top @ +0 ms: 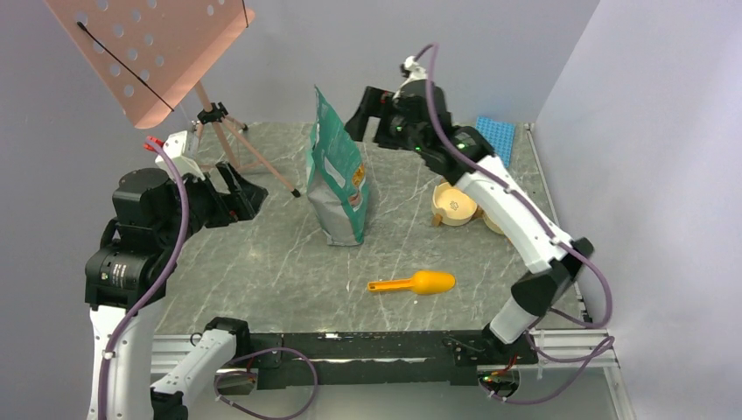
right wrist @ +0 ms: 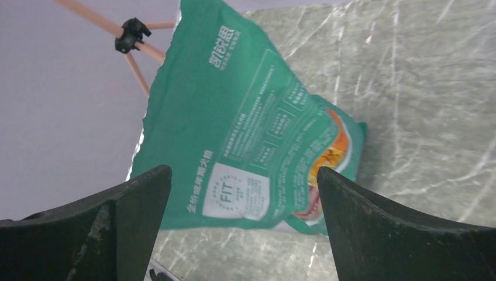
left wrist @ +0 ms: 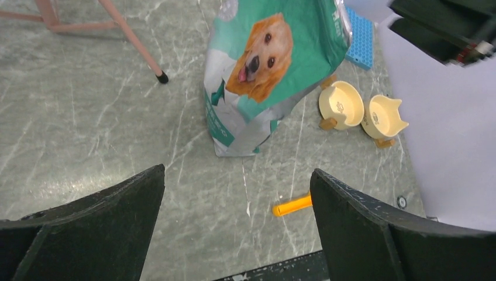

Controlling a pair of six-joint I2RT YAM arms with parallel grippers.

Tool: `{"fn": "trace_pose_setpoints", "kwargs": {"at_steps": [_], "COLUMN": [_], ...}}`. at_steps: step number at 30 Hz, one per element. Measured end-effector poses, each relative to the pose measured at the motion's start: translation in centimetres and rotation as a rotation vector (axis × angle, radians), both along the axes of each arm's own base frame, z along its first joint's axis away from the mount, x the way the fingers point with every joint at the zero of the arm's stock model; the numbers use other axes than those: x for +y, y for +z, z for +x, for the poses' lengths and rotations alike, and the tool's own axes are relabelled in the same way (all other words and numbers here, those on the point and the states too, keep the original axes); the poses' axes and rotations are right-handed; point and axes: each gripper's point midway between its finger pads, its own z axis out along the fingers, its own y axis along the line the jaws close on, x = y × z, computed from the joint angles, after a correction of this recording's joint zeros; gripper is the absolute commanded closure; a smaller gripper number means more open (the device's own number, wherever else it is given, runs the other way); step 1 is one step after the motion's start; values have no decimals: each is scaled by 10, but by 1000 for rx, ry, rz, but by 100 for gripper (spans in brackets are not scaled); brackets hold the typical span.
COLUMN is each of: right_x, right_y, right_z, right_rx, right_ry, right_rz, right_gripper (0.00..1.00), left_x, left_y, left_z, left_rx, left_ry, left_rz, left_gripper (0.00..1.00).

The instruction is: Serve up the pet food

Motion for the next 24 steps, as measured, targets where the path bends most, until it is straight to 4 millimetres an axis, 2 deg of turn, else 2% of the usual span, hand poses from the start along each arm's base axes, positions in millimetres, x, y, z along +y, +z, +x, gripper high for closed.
{"fn": "trace_pose_setpoints", "kwargs": {"at_steps": [2,7,13,16,24], "right_x": [22,59,89,99,105], "right_y": [-10,-24,-19,-18,-26], "right_z": [7,30,56,59,67], "right_rx": [6,7,-43,-64,-84], "right_ry": [11,9,-21,-30,-82], "right_rz": [-3,-12,-22,-34,-78], "right_gripper": [0,0,2,6,12], "left_x": [-2,-4,-3,-3,1], "left_y": [-4,-20,-27,-28,-29], "left_z": [-3,-10,-16,-16,-15], "left_rx": [17,67,99,103,112], "left_ry": [-6,-12,-12,-13,2], "left_rz": [-11,-29,-23,-20,1], "left_gripper": [3,2,2,3,5]}}
